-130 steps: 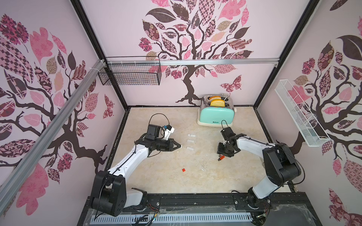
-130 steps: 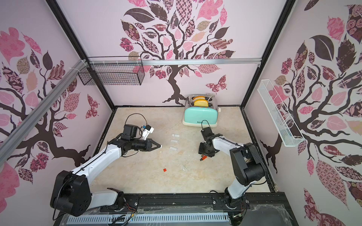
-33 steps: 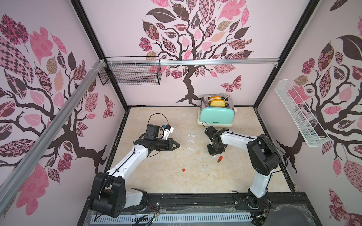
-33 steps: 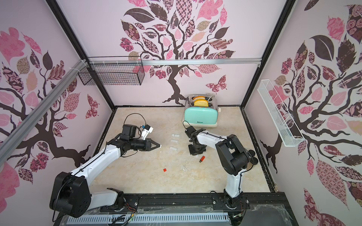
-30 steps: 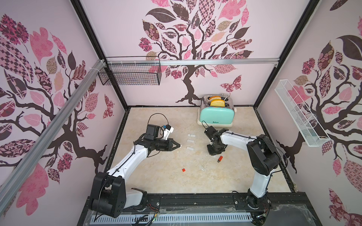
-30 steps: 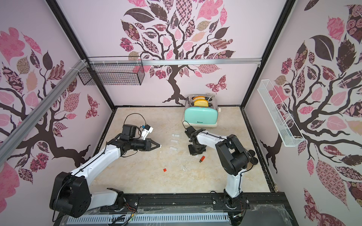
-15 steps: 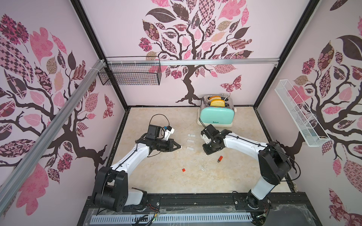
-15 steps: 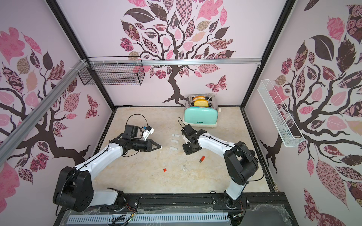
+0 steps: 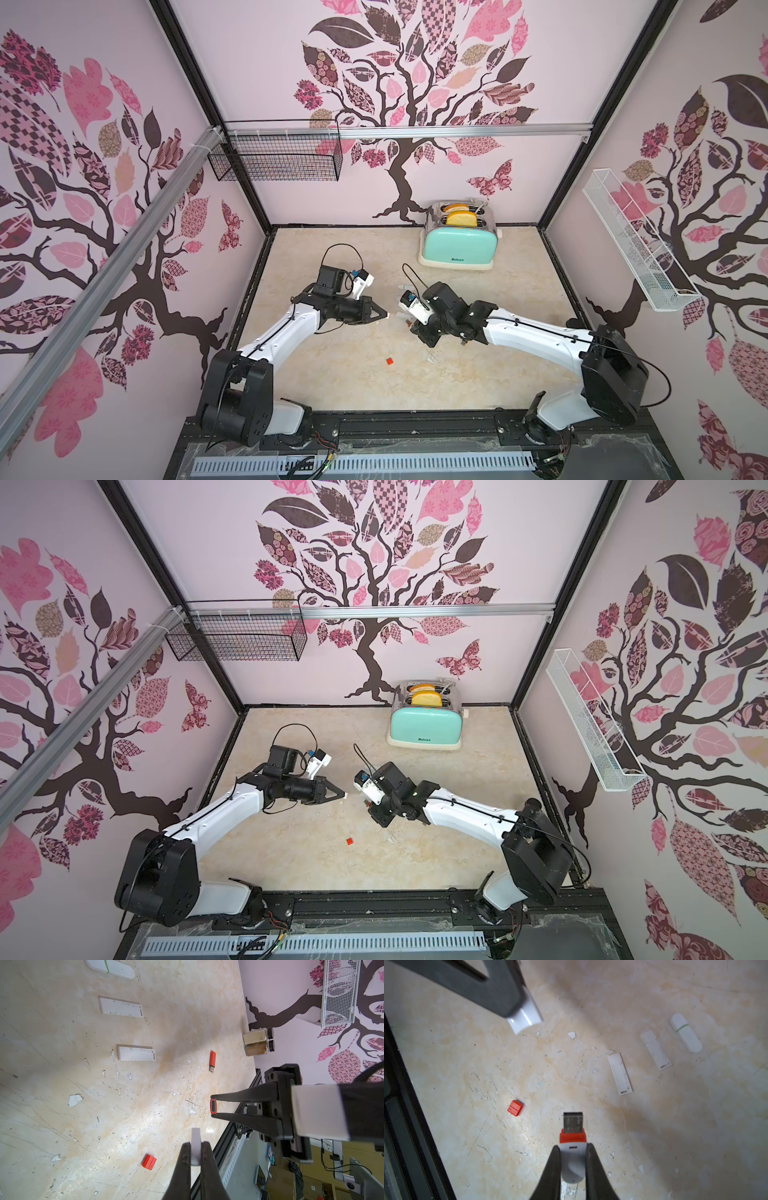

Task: Close the usb drive cover
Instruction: Close the cover of the USB drive.

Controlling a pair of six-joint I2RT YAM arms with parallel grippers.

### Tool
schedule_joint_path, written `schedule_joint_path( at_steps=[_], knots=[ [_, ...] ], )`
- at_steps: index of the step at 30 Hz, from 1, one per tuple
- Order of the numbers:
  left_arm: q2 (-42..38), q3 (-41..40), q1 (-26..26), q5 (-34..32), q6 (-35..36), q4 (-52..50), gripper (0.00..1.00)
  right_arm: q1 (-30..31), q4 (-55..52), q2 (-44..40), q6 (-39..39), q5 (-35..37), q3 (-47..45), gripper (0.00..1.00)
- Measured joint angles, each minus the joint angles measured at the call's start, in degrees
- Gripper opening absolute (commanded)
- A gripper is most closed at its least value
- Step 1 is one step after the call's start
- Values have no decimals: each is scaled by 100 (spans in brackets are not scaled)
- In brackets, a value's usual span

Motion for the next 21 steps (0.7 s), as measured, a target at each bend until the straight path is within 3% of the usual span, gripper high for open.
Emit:
schedule_joint_path(
  at_steps=[21],
  knots=[
    [125, 42, -221, 177, 55, -109, 0, 358, 448, 192, -796, 17, 11, 7]
  ],
)
